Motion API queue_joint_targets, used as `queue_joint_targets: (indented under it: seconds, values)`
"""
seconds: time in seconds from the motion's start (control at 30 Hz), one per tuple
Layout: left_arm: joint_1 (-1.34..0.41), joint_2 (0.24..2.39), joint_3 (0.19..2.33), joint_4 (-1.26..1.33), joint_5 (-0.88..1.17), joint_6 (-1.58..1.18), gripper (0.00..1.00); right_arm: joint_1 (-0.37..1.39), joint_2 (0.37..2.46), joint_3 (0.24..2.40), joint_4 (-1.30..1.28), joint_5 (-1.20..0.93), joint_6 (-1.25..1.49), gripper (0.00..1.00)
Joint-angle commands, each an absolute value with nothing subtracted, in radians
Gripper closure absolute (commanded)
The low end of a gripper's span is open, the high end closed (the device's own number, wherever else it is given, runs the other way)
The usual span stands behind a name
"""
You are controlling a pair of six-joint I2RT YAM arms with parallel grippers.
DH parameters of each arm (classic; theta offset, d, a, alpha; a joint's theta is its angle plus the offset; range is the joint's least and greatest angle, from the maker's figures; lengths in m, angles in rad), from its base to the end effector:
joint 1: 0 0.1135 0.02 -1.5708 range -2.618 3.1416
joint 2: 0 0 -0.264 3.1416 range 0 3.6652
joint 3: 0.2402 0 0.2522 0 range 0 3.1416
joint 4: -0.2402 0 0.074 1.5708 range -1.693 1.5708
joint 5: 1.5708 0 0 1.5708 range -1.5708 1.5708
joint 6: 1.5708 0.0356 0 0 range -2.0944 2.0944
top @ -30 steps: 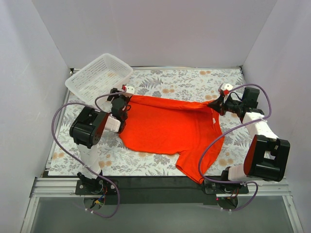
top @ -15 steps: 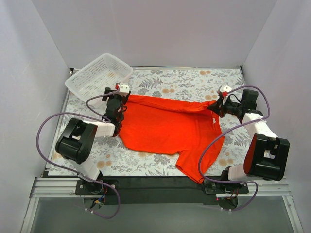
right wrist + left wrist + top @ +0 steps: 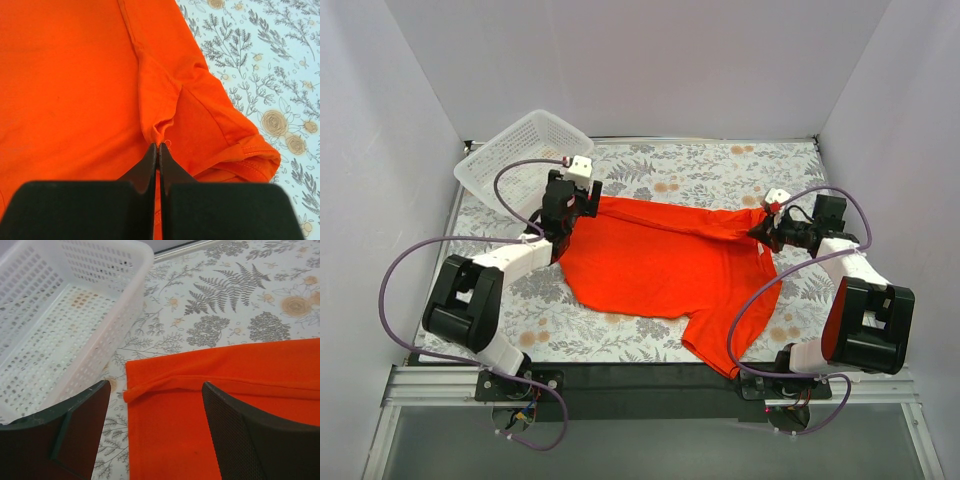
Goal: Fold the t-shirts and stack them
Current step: Fold the tshirt
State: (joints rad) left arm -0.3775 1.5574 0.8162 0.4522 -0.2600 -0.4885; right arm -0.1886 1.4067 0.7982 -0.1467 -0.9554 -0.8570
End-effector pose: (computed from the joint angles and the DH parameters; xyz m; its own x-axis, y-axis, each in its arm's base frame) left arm 0.3209 -0.1174 0.2254 -0.2936 -0.3715 -0.8808 -0.0120 0.9228 -0.3851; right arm 0.2815 -0.0241 0.2183 -0.0812 -0.4287 -0.8998 -0.8204 0.5414 -0.1840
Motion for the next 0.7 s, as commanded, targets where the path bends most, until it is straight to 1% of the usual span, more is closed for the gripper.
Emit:
queue_joint_targets:
  seconds: [0.0, 0.1, 0.13, 0.2, 0.3, 0.33, 0.43, 0.6, 0.67]
  values:
    - [-0.383, 1.589, 0.911, 0.299, -0.163, -0.561, 0.32, -0.195, 1.376, 0.775, -0.179, -0.943, -0.914, 0.99]
    - [-0.383, 1.655, 0.995, 0.247, -0.173, -0.594, 0.32, -0.199, 1.373, 0.761, -0.189, -0.937, -0.937, 0.99]
    - [-0.382, 1.673, 1.018, 0.23, -0.179, -0.61, 0.35, -0.201, 1.374, 0.755, -0.189, -0.934, -0.945, 0.99]
    - [-0.382, 1.73, 1.078, 0.19, -0.192, -0.635, 0.37, -0.204, 1.379, 0.752, -0.193, -0.931, -0.953, 0.99]
    - [-0.383, 1.788, 1.124, 0.172, -0.204, -0.678, 0.44, -0.21, 1.396, 0.749, -0.198, -0.934, -0.96, 0.99]
    - [-0.385, 1.802, 1.135, 0.17, -0.218, -0.686, 0.49, -0.212, 1.402, 0.749, -0.199, -0.934, -0.962, 0.99]
    - [-0.388, 1.868, 1.181, 0.161, -0.25, -0.712, 0.54, -0.215, 1.414, 0.749, -0.204, -0.939, -0.969, 0.99]
    - [-0.396, 1.969, 1.256, 0.15, -0.319, -0.719, 0.66, -0.216, 1.425, 0.747, -0.21, -0.943, -0.979, 0.99]
    - [-0.396, 2.015, 1.296, 0.138, -0.339, -0.719, 0.68, -0.216, 1.43, 0.747, -0.213, -0.945, -0.98, 0.99]
